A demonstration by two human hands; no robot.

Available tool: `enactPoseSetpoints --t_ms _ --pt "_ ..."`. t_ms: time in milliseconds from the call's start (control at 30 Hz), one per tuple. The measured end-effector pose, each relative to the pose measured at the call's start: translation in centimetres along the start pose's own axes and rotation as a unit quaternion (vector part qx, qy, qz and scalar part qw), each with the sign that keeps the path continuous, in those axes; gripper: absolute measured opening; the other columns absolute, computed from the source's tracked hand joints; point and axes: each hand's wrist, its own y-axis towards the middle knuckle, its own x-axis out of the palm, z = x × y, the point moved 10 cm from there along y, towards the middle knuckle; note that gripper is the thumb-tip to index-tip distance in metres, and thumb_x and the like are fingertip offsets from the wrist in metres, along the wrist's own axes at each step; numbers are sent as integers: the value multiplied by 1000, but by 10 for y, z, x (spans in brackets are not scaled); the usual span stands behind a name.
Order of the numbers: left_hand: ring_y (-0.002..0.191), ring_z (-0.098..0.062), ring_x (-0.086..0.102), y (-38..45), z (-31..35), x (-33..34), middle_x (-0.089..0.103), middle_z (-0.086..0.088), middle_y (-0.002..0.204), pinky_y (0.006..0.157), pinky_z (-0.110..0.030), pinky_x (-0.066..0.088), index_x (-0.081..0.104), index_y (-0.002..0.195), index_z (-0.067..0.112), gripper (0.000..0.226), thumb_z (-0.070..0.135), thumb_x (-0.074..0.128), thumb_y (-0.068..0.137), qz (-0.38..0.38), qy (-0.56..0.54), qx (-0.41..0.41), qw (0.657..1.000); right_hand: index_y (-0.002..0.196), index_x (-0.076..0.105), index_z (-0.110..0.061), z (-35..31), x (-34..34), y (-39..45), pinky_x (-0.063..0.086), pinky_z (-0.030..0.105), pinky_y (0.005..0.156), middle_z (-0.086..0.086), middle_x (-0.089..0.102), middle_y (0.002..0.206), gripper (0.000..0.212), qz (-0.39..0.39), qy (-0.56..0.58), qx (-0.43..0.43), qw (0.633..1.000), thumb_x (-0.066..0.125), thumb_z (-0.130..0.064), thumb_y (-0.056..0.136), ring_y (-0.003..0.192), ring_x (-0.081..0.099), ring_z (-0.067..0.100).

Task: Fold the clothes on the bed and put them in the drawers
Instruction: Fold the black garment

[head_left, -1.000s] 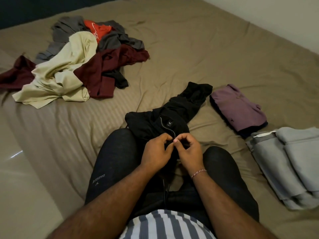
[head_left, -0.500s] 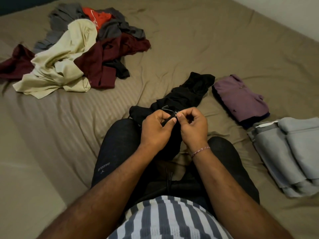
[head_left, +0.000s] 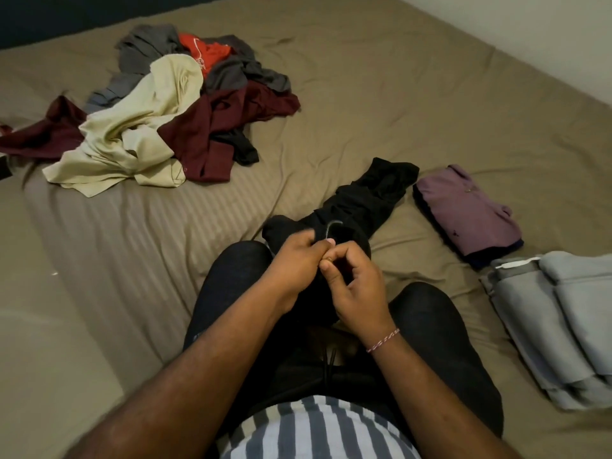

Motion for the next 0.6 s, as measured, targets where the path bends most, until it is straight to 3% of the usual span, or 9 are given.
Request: enactPoseSetpoints --t_ms 100,167,233,300,367,433,533,600 --pt "92 -28 73 -4 35 -6 73 -11 97 84 -49 61 67 107 20 13 29 60 100 30 74 104 991 98 66 -16 -25 -13 2 50 18 78 -14 65 94 1 20 -28 -64 997 66 -16 99 89 65 8" --pt "84 -24 67 -7 45 -2 68 -16 91 81 -51 56 65 101 14 25 38 57 102 4 84 134 987 99 66 -18 -30 -18 5 50 17 77 -14 66 94 2 33 -31 -66 997 66 -16 99 88 66 8" --pt "83 -24 60 -9 30 2 62 -23 89 81 -54 52 64 97 3 43 44 52 105 -51 73 104 991 97 66 -18 -16 -26 8 51 19 77 -12 67 92 4 60 1 -10 998 67 -15 98 87 66 11" --pt "75 -23 58 -14 6 3 62 -16 80 73 -50 50 66 91 4 44 44 56 104 -74 109 73 989 93 67 -18 9 -35 8 51 21 78 -7 67 92 7 90 13 64 994 70 -12 96 88 66 11" --pt "66 -17 62 -18 -5 -7 66 0 72 66 -41 52 69 81 18 27 36 66 100 -22 170 100 980 87 66 -20 38 -35 3 51 21 78 -5 69 89 13 90 6 143 986 71 -10 95 85 66 8" --pt "68 -19 69 -20 -5 -16 71 1 72 65 -42 57 73 77 22 23 33 72 97 54 168 123 976 83 66 -21 62 -27 -6 53 25 77 -6 70 84 17 82 24 222 971 70 -11 95 80 66 6" --pt "66 -19 72 -21 -3 -20 73 2 69 64 -46 60 77 73 22 25 35 76 94 119 164 130 970 83 67 -14 87 -20 -18 58 38 81 5 72 84 14 111 88 306 941 70 -11 97 80 67 17" --pt "66 -12 71 -24 0 -15 73 6 70 65 -42 61 78 75 24 22 33 76 94 129 183 150 963 87 69 -8 97 -22 -21 60 39 80 11 73 86 9 139 153 346 915 70 -9 96 82 70 25"
